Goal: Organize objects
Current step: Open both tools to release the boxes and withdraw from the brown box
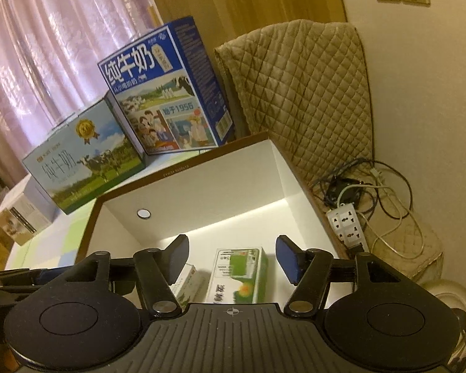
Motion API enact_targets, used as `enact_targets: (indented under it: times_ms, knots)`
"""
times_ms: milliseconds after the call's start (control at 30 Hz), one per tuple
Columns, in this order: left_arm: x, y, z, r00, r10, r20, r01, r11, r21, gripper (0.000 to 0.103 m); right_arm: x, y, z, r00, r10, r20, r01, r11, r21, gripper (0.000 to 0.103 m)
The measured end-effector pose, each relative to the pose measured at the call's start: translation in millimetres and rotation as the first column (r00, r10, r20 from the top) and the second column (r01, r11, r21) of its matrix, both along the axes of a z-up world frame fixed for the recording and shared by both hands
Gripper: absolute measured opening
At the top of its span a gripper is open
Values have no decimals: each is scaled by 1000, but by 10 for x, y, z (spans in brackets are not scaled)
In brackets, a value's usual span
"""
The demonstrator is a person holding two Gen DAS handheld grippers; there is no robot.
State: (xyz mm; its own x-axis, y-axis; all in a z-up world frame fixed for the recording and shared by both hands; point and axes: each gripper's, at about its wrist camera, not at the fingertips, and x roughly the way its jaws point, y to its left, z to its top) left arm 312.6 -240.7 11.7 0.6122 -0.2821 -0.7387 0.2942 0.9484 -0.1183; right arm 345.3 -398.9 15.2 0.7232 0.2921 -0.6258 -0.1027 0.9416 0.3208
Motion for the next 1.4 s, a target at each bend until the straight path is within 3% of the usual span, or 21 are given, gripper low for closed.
enact_targets:
  times_ms: [167, 367, 633, 933, 1167, 1400]
  knots:
    - [-224, 181, 157, 999, -24, 44, 26, 999, -41, 72, -311, -73, 162, 998, -2, 57, 1, 1000, 24, 59]
    - [-634, 524, 340, 996, -38, 84, 45, 995, -89, 77, -748, -128, 306, 998, -30, 49, 24, 992, 126, 59]
    - [-1221, 1187, 534, 996, 11, 92, 1, 992, -128, 83, -1473, 182, 588, 994, 2, 111, -19, 988, 155, 59]
    - [-1813, 1817, 631, 994, 55, 93, -44, 992, -120, 83, -2056, 641, 702, 992, 9, 126, -28, 989, 148, 59]
    - [-2138, 2116, 628, 992, 87, 91, -76, 990, -121, 83, -2376, 969, 640, 990, 87, 109, -98, 990, 105, 59]
    - [-2323, 2324, 515, 992, 112, 61, -105, 989, -106, 83, -2603, 1344, 494, 973, 208, 98, -209, 978, -8, 59]
